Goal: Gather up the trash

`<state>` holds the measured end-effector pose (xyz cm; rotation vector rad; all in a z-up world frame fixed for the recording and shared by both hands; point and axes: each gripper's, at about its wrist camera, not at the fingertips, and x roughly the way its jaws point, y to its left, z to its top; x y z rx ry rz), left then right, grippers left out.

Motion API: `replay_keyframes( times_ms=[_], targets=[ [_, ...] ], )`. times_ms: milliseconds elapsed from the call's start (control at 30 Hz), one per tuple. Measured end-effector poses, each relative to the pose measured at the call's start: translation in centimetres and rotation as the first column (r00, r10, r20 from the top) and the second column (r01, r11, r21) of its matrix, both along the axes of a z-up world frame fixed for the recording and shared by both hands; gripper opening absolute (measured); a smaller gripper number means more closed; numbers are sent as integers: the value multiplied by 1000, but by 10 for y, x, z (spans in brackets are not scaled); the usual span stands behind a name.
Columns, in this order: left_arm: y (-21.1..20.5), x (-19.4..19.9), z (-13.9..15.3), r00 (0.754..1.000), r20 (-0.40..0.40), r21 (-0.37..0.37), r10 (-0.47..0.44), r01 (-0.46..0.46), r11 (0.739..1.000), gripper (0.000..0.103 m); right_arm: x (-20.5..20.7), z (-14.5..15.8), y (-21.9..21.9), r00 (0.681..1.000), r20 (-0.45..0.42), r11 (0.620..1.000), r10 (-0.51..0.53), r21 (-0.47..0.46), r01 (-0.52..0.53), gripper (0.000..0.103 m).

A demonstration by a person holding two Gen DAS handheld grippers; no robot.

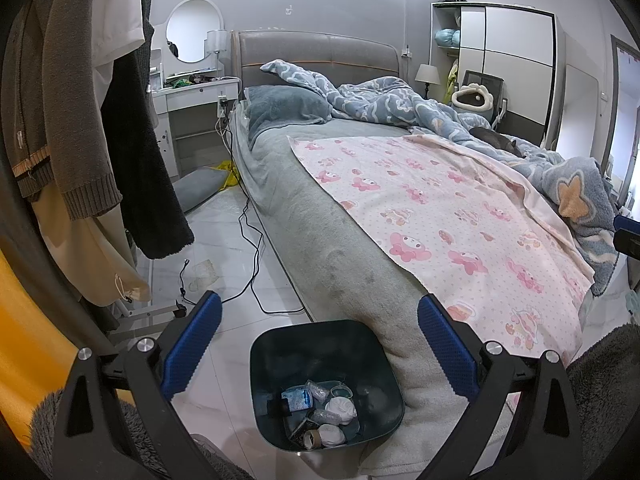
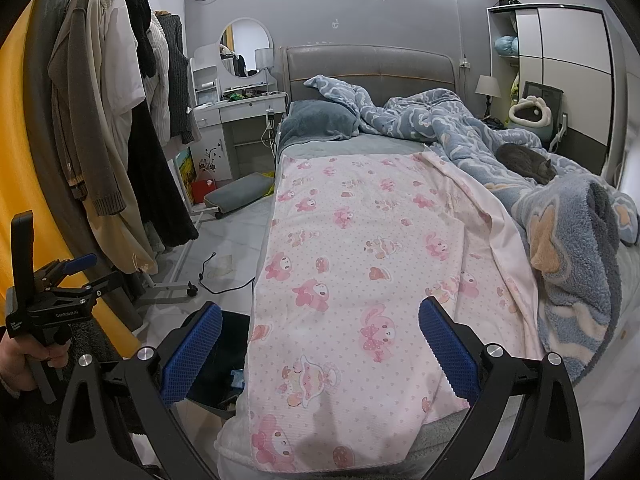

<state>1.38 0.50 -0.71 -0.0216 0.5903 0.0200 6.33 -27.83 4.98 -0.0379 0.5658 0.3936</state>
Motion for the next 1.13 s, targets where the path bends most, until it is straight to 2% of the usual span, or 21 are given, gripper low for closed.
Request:
replay_keyframes(
  times_ms=[1133],
  targets=[
    [-3,-3,-4,1000,-9,-16,3,-4,1000,100,1,3,0,1000,-3,1000,1,-4,-1,100]
  ],
)
